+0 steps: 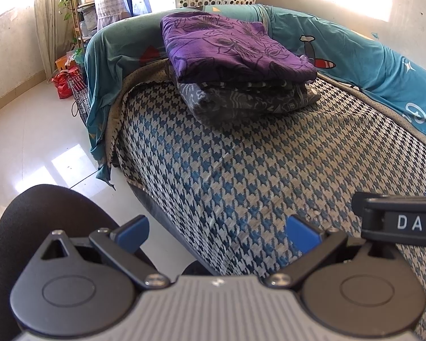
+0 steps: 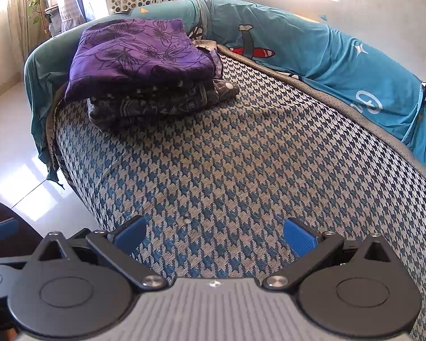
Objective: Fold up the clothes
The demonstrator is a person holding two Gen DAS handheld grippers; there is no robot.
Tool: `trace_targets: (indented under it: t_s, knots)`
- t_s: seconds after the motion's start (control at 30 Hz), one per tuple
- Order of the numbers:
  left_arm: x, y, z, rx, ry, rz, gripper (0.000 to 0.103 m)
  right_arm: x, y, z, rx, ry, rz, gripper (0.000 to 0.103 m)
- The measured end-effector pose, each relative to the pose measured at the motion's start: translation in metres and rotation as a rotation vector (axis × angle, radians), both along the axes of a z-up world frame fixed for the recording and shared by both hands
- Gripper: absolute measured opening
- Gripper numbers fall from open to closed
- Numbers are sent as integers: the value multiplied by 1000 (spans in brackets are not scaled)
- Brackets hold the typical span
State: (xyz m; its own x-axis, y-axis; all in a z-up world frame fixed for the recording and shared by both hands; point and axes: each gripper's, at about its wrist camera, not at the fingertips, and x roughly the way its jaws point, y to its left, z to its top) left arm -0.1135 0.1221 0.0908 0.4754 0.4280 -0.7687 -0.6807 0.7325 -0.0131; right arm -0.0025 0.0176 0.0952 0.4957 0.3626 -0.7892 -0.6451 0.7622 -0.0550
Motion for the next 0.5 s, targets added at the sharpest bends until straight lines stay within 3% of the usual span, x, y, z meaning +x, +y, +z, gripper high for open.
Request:
trace_targets:
  t_s: [0.5]
  knots:
    - [-1, 1, 0, -3, -1, 7, 103, -1, 0, 0, 0, -2, 5, 103]
